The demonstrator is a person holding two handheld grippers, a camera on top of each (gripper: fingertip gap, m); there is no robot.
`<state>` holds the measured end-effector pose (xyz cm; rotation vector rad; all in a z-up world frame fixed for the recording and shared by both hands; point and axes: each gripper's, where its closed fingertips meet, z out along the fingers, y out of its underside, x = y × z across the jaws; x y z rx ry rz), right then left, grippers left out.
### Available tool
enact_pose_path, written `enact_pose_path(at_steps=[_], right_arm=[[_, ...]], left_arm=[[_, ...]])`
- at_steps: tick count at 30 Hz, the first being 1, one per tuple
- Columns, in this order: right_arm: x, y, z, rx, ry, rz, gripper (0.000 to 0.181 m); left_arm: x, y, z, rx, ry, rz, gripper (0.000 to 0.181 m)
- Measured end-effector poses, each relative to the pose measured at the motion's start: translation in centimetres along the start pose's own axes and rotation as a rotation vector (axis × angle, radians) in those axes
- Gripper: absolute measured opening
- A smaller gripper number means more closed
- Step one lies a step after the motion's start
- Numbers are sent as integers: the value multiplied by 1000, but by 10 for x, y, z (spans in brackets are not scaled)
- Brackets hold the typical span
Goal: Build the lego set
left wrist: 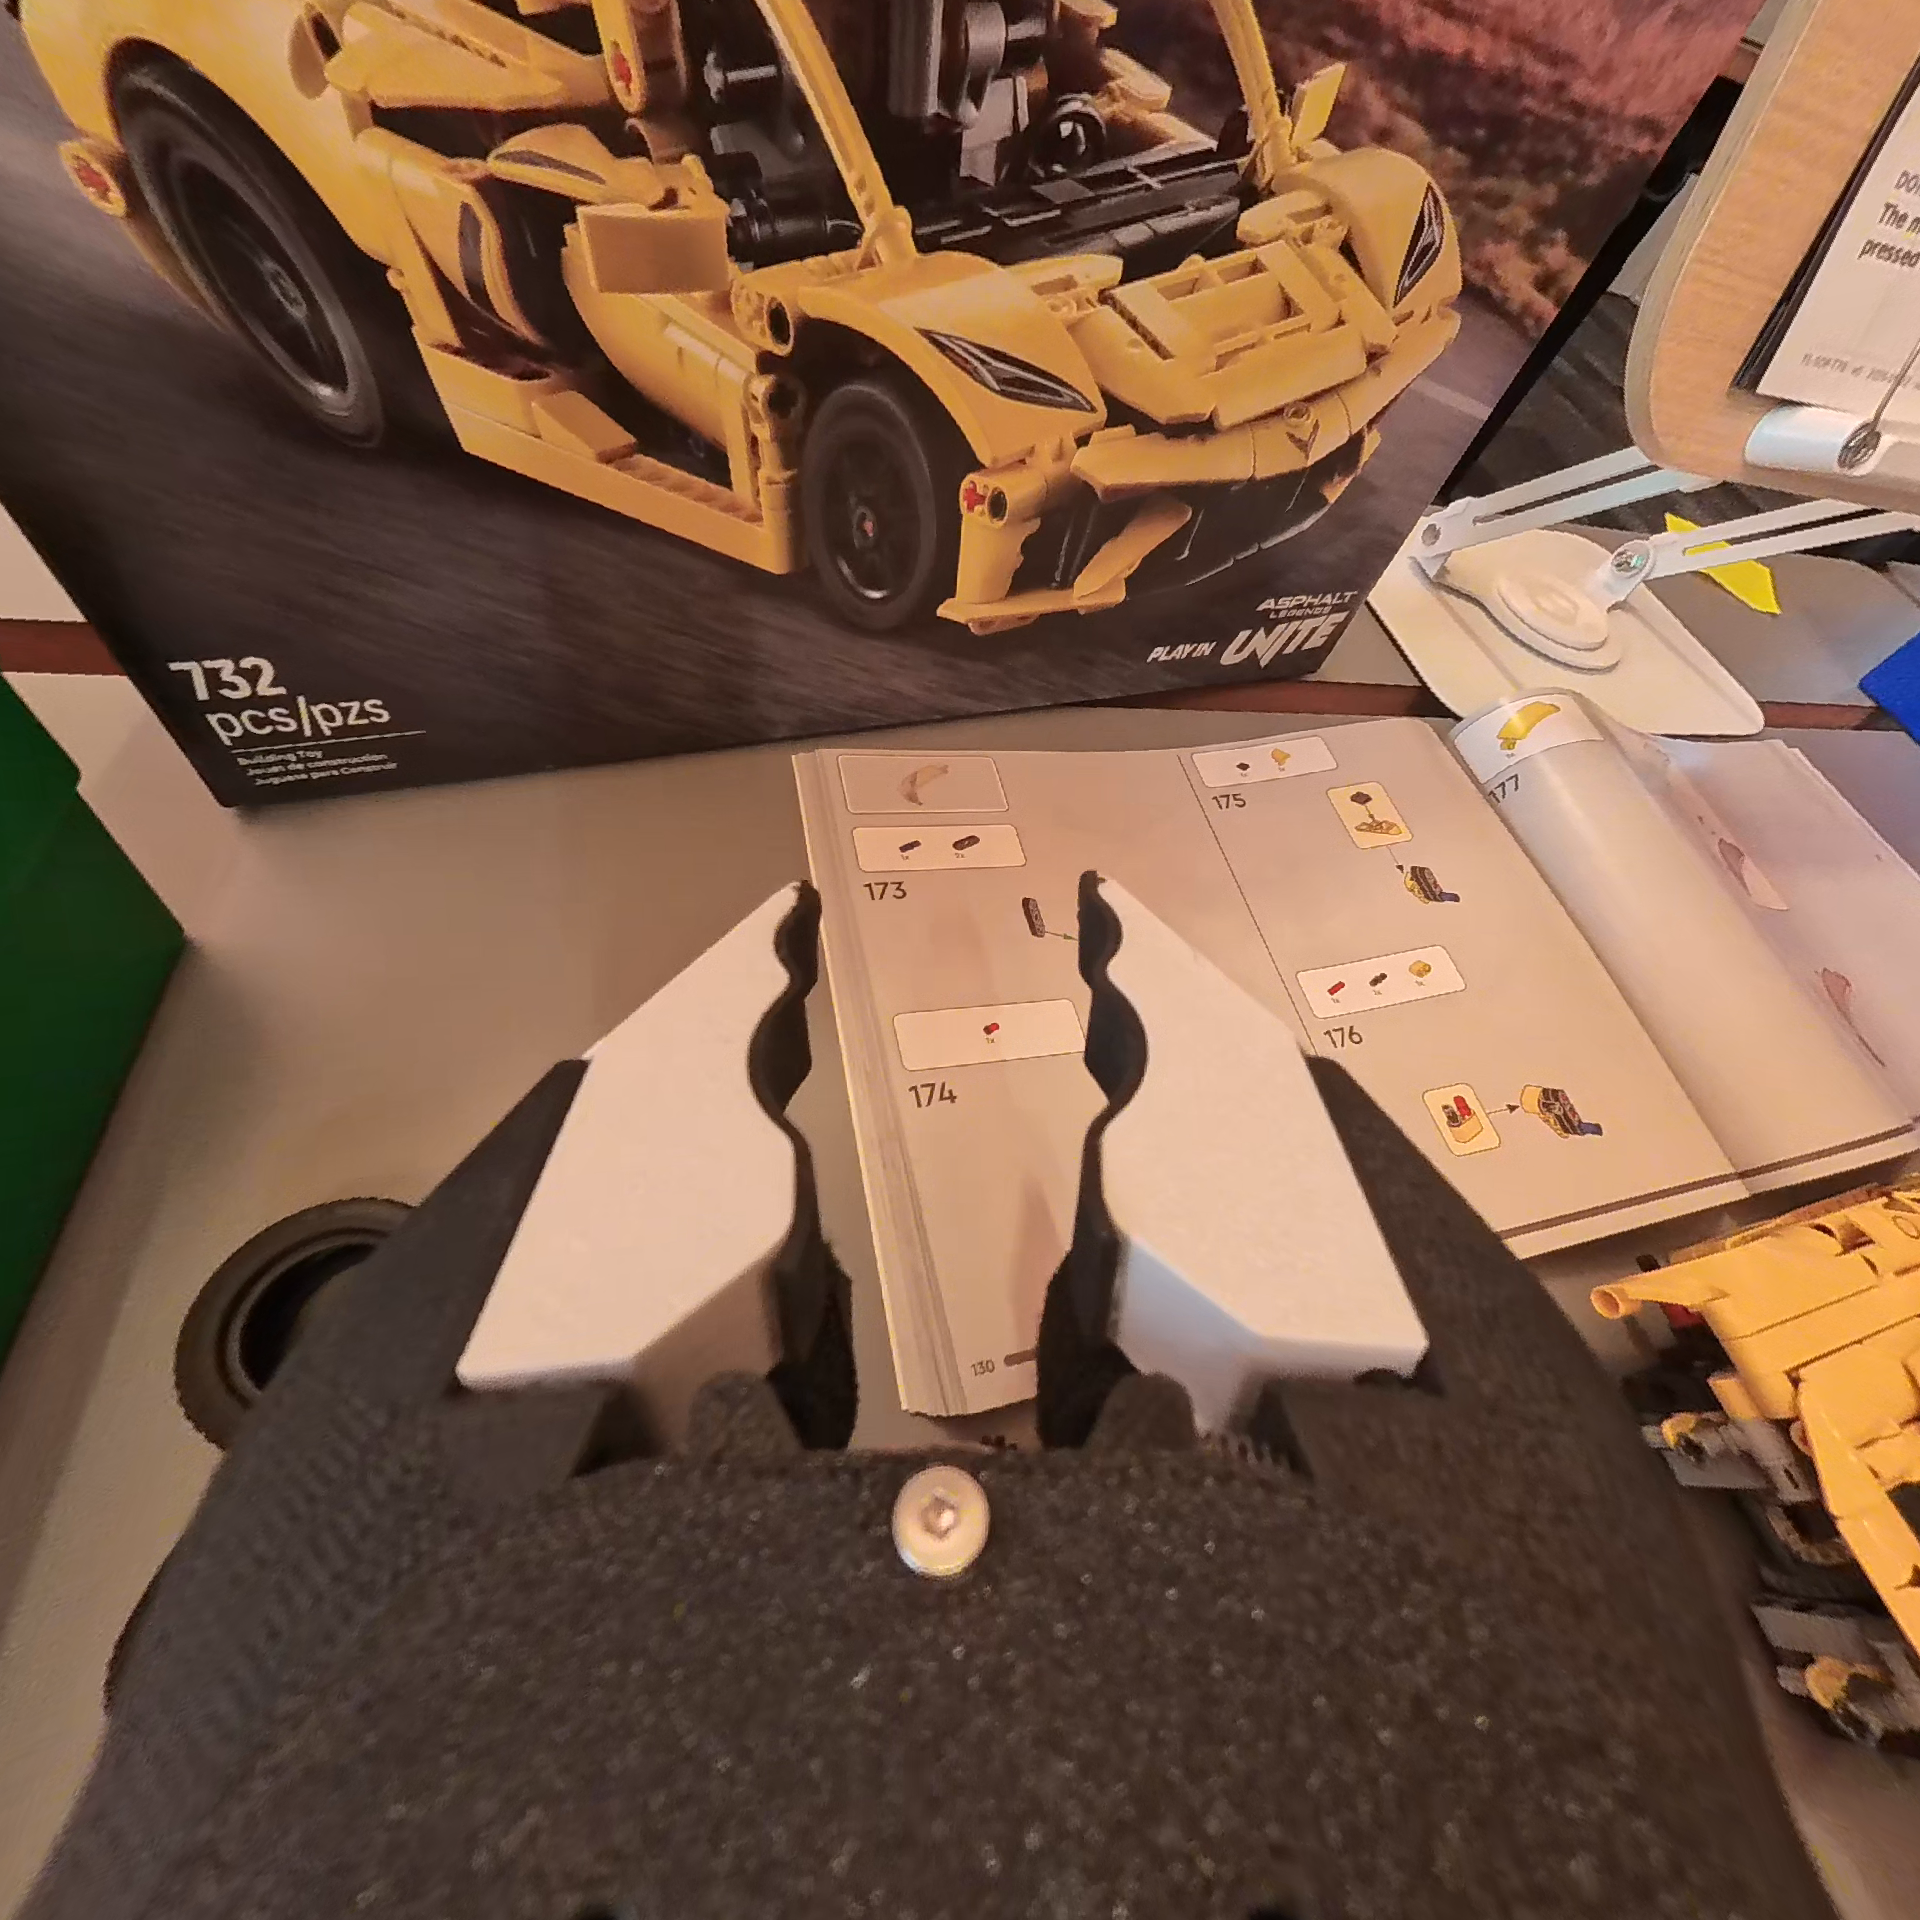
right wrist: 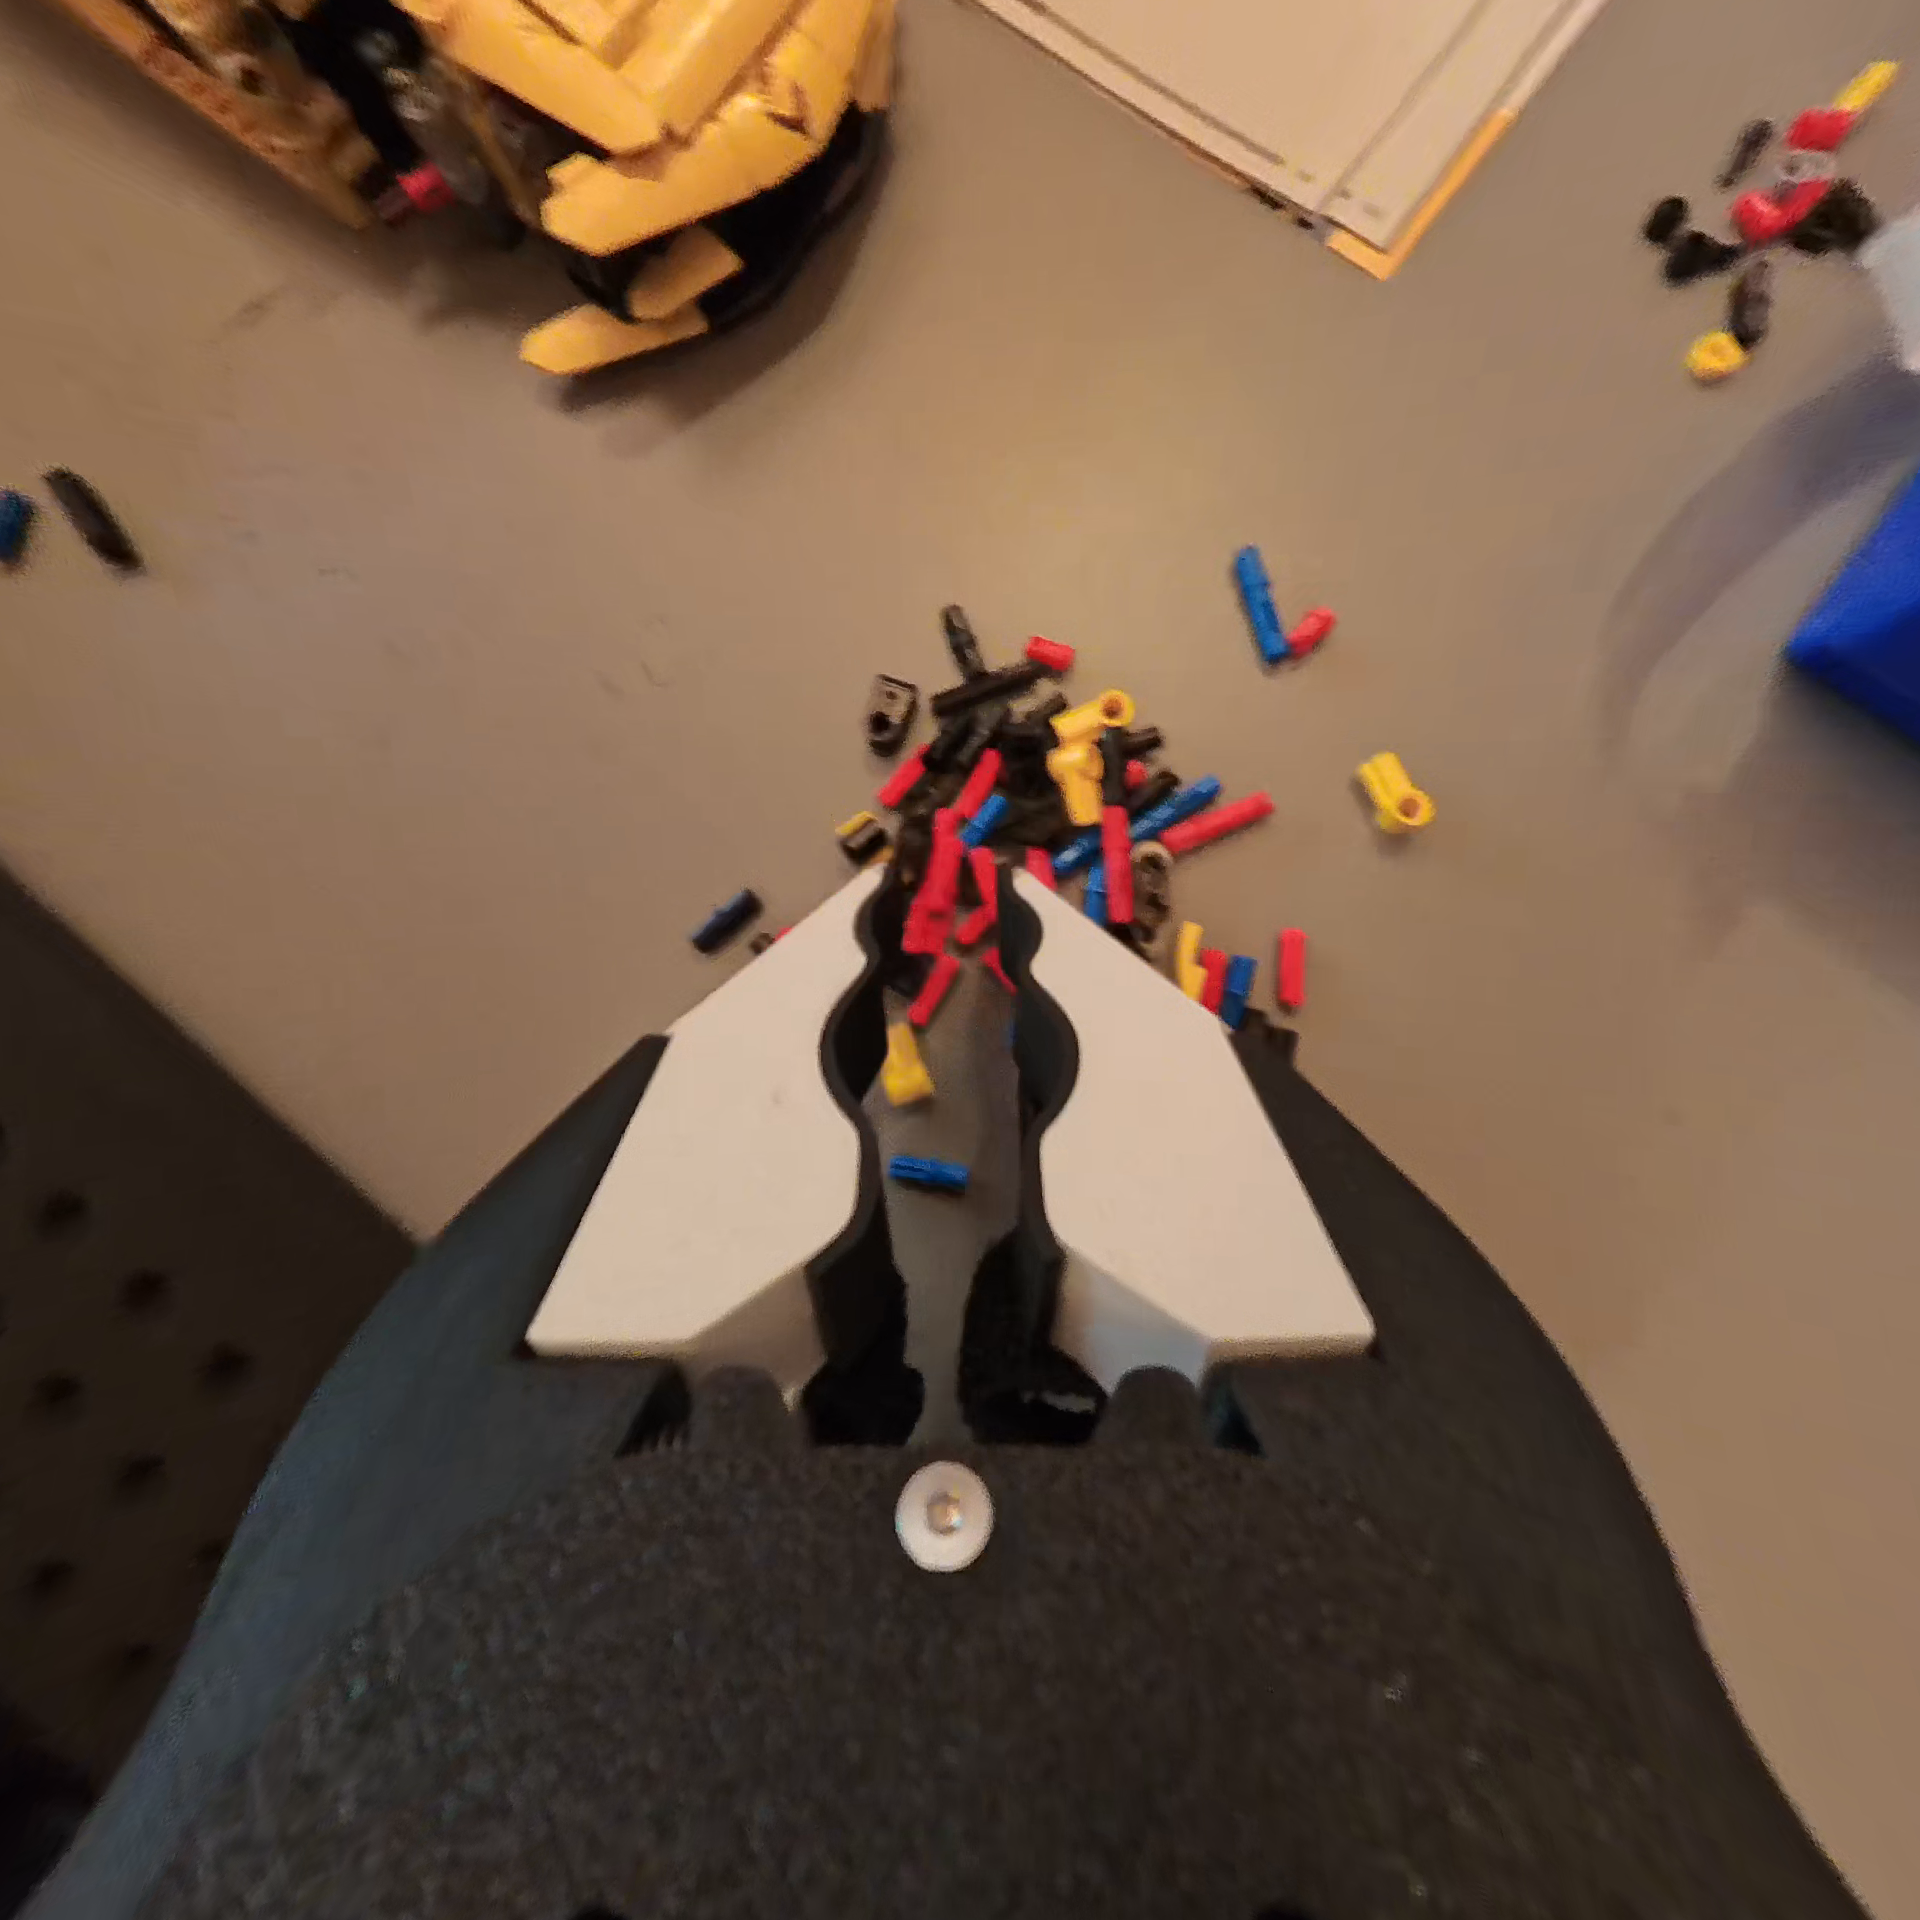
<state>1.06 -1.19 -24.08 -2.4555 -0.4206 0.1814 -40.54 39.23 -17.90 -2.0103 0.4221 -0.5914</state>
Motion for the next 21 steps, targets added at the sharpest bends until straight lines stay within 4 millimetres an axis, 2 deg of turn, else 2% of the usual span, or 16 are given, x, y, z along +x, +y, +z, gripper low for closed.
enact_pose_path(at_steps=[5, 9, 12, 18, 21], right_arm=[[-13, 6, 0, -35, -85, -5, 16], [-30, 3, -1, -14, -192, 44, 21], [-28, 4, 4, -24, -145, 3, 22], [-22, -11, 13, 15, -106, 33, 23], [-16, -3, 14, -43, -82, 26, 23]], left_arm=[[0, 0, 0, 2, 0, -3, 50], [-1, -1, 0, 5, -1, -5, 50], [0, -1, 0, 3, -1, -3, 50], [0, -1, -1, 5, 0, -2, 50], [0, -1, -1, 4, 2, -3, 50]])
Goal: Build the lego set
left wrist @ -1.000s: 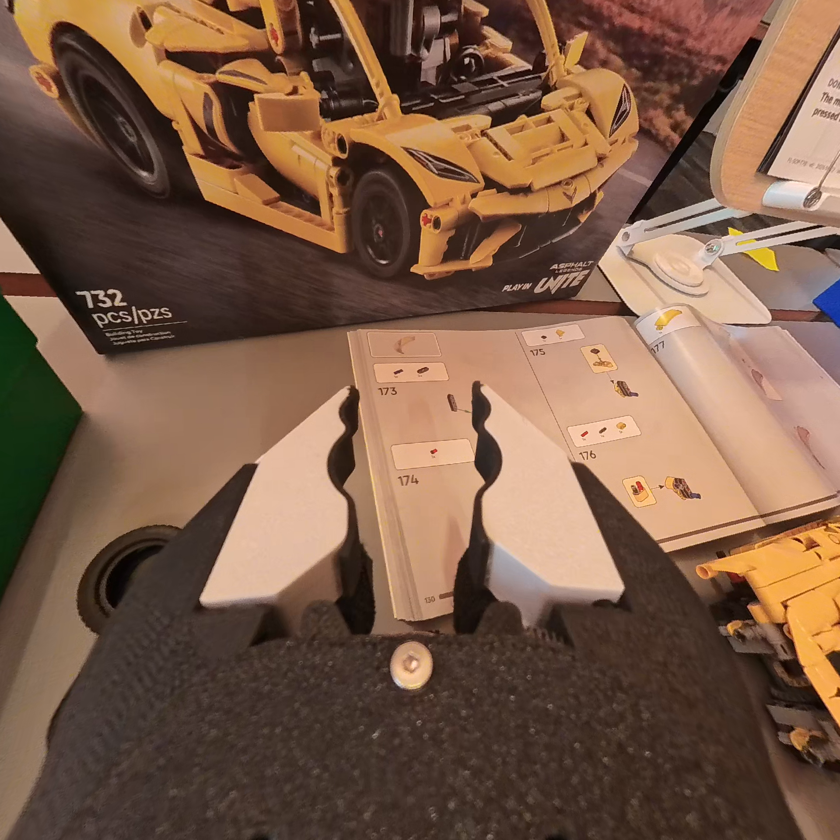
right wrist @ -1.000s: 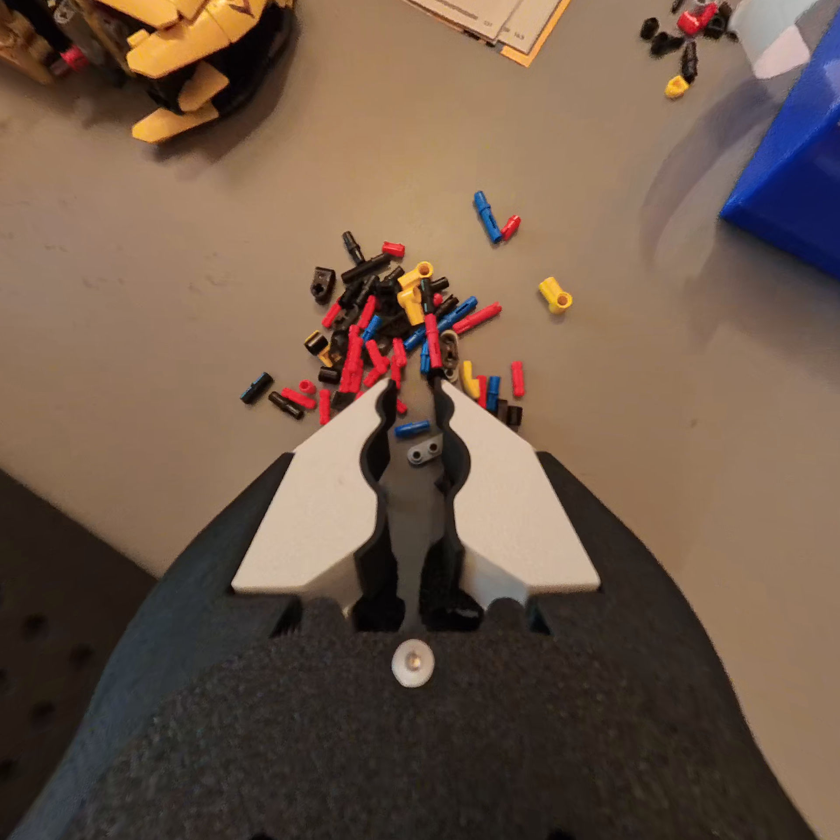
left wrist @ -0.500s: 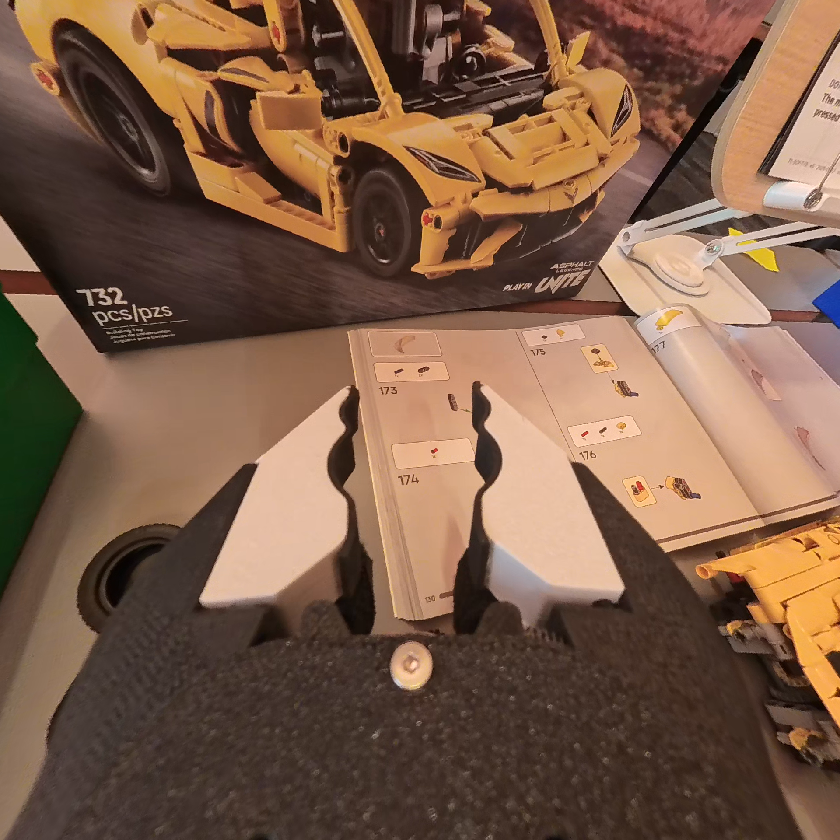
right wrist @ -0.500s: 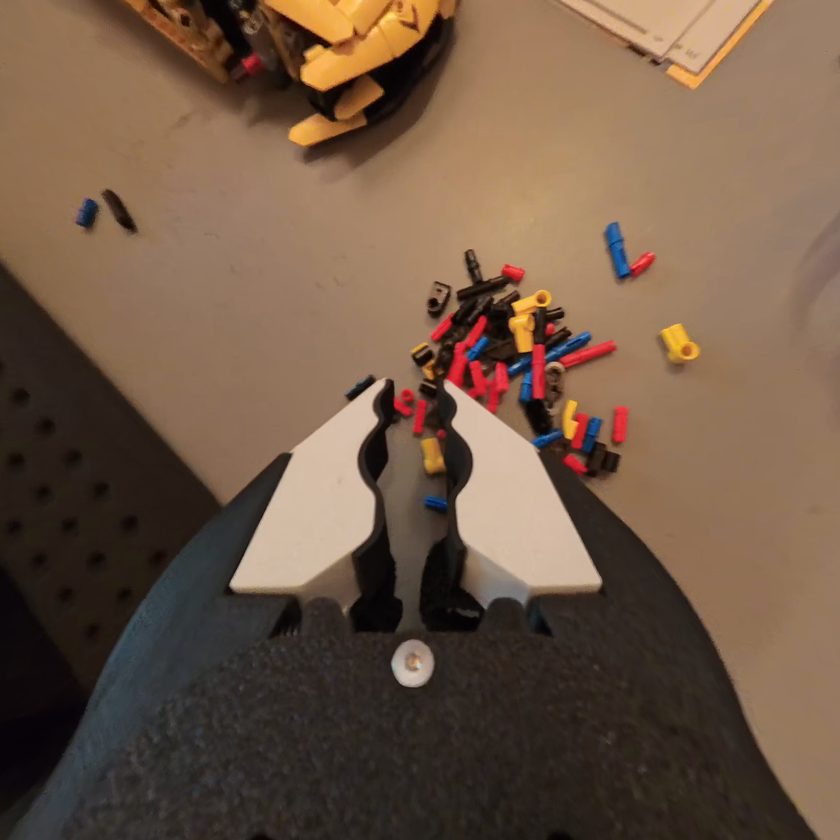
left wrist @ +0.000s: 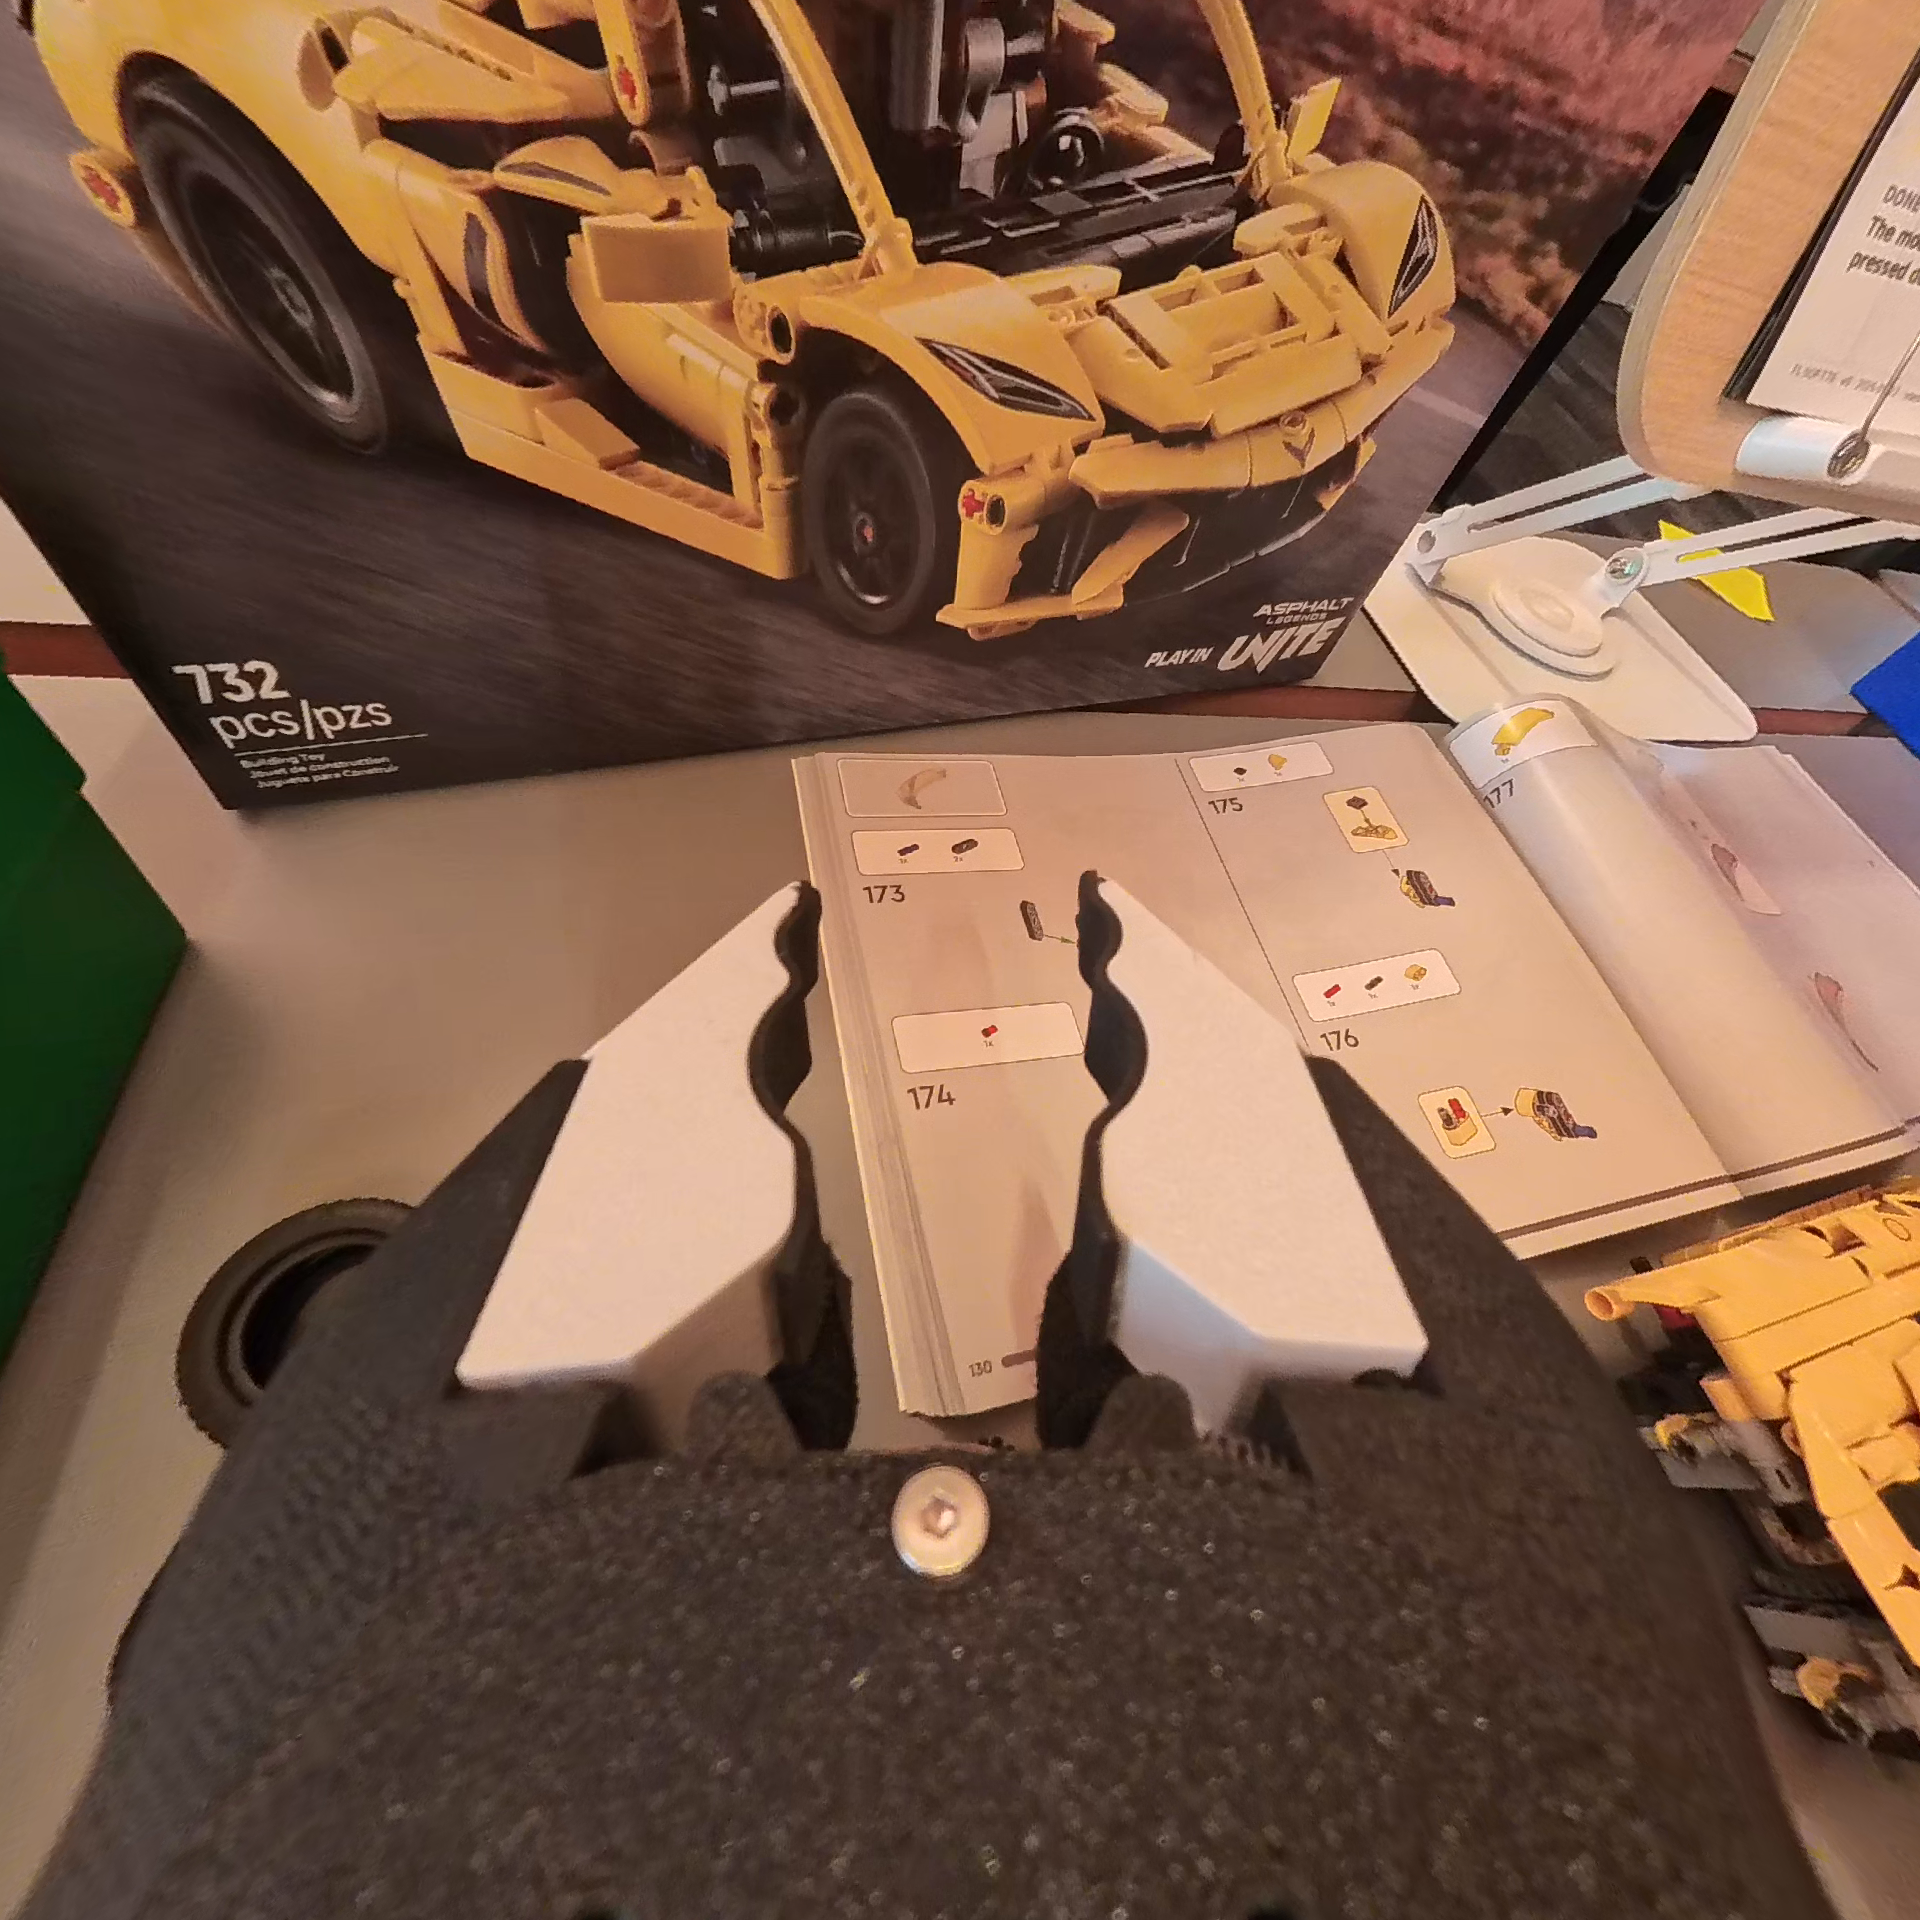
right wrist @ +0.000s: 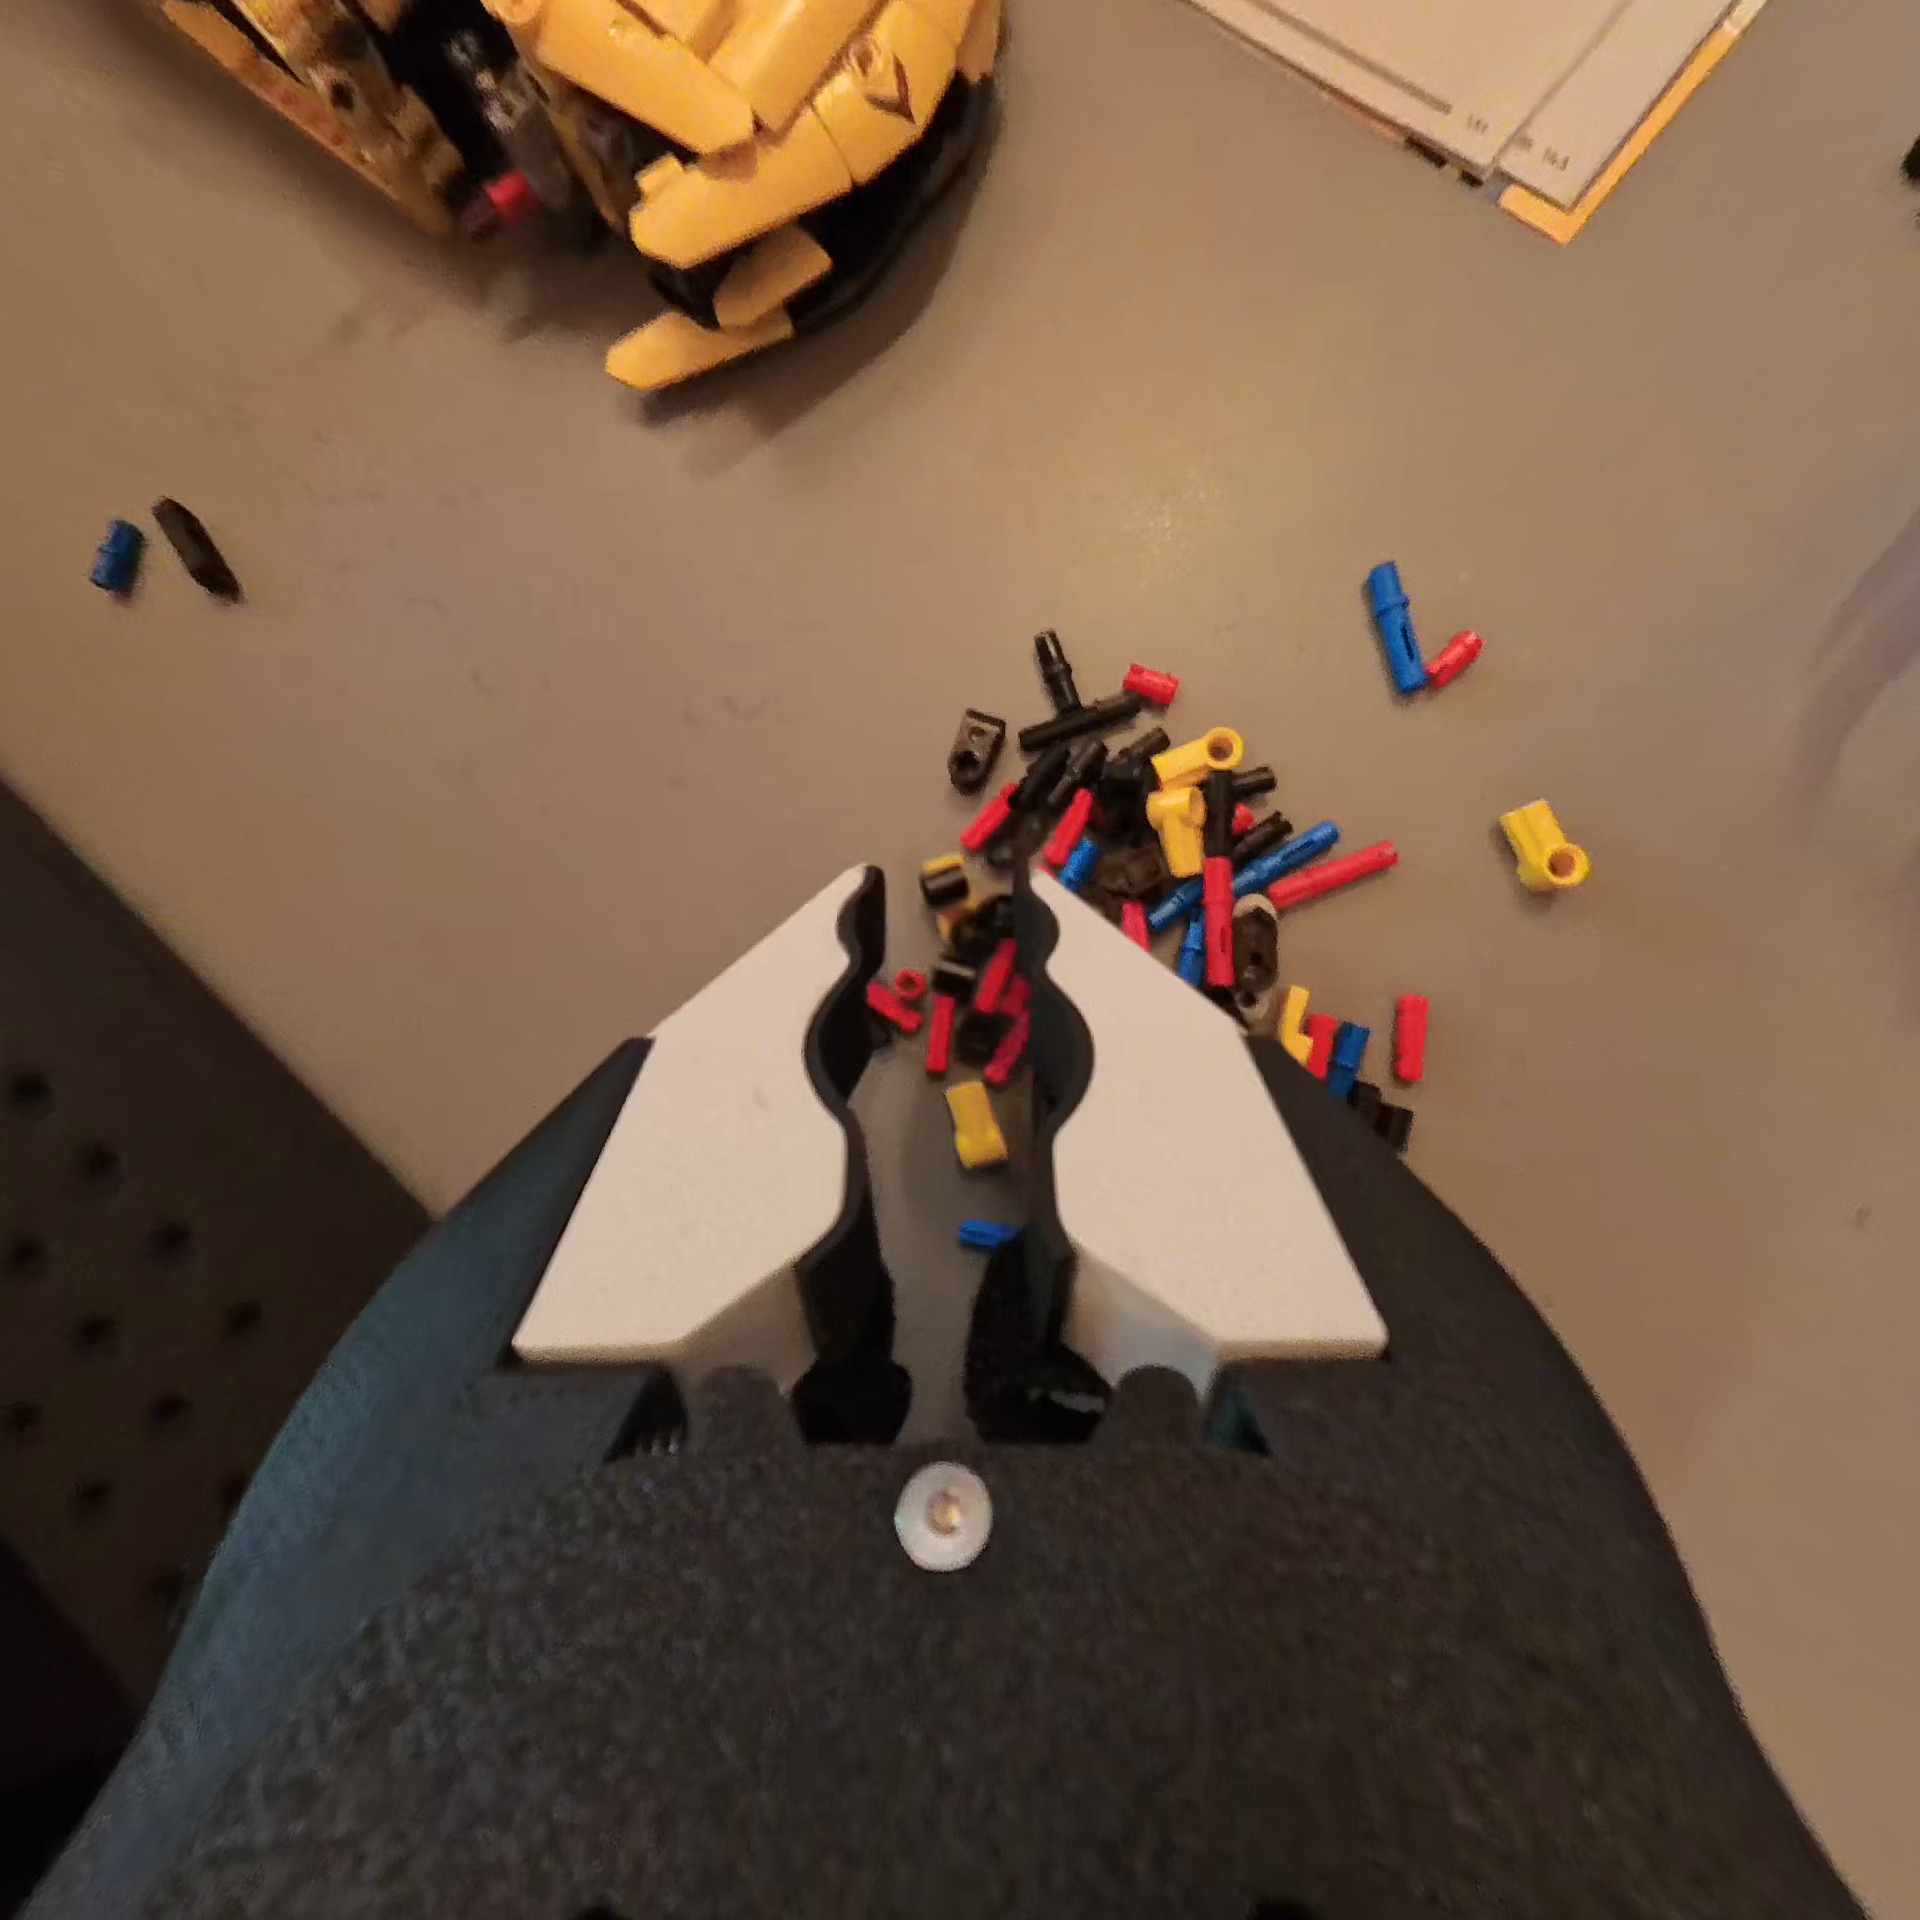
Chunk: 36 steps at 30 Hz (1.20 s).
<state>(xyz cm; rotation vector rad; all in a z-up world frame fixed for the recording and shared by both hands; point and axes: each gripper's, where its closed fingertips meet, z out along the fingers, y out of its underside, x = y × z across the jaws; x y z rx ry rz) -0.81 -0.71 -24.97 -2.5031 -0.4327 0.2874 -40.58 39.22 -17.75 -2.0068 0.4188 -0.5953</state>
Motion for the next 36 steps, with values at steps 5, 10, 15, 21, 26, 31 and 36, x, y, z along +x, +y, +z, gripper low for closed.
enact_pose_path(at_steps=[5, 10, 15, 21, 26, 31, 36], right_arm=[[25, 5, -24, 32, 72, 43, 22], [43, 18, -32, 8, 122, 64, 21], [43, 19, -25, 2, 117, 59, 21], [48, 18, -23, -1, 143, 37, 21], [57, 26, -27, -65, 180, 10, 22], [74, 44, -46, -89, 229, 35, 18], [69, 48, -45, -90, 202, 49, 17]], left_arm=[[-2, -1, -1, 7, -2, -8, 50], [0, 0, 0, 3, -1, -1, 50], [-1, 0, 0, 2, -3, -3, 50], [-1, 0, 0, 0, -2, -2, 50], [-1, 0, 0, -1, -1, 0, 50], [-4, -1, -1, 4, -7, -7, 50], [-9, 0, -2, 6, -16, -17, 50]])
